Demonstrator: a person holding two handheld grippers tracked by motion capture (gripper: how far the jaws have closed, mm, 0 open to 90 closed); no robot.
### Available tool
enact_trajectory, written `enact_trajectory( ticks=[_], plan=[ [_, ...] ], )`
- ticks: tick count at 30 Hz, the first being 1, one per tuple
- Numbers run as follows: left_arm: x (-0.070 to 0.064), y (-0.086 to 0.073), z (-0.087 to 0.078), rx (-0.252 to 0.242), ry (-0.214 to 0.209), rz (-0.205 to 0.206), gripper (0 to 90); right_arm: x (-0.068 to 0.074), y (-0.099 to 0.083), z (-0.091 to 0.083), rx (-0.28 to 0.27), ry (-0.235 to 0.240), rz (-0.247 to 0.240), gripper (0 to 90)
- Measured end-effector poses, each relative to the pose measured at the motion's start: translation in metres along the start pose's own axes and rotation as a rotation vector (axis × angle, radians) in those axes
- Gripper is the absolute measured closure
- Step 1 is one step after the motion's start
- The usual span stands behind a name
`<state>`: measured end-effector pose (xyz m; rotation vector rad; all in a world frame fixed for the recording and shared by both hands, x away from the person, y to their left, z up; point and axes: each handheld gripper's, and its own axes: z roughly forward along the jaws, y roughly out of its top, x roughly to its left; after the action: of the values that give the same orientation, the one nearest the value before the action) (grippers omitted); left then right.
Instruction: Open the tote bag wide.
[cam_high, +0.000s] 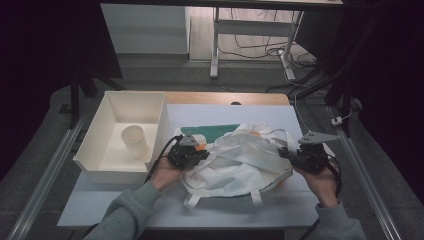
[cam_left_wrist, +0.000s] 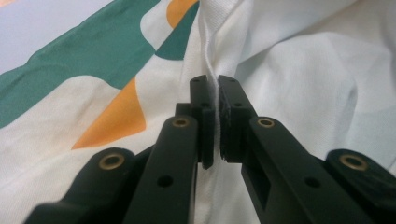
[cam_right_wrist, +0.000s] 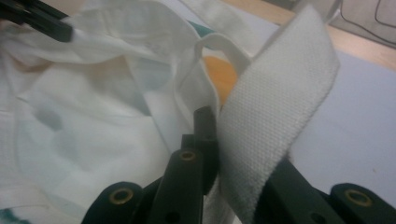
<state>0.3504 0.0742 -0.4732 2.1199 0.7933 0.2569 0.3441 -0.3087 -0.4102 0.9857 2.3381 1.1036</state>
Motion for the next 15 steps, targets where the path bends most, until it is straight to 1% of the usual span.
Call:
enact_trajectory(
  ticks=[4,6,10,14,15],
  plan=[
    [0.002,0.003,0.003,0.001,0.0,-0.002,85.1,-0.015,-0.009,0.009,0.011,-0.024,0.044,86.5],
    [0.003,0.004,0.005,0.001,-0.002,-0.005,85.2,-0.021,-0.012,0.014,0.02,-0.044,0.058,86.5],
    [0.006,0.006,0.008,0.003,0.001,-0.01,85.1,-0.029,-0.015,0.023,0.041,-0.075,0.06,86.5],
    [0.01,0.008,0.013,0.007,0.006,-0.019,85.2,-0.037,-0.014,0.032,0.056,-0.094,0.054,86.4],
    [0.011,0.009,0.015,0.01,0.01,-0.019,85.2,-0.038,-0.014,0.035,0.061,-0.093,0.063,86.5]
  ],
)
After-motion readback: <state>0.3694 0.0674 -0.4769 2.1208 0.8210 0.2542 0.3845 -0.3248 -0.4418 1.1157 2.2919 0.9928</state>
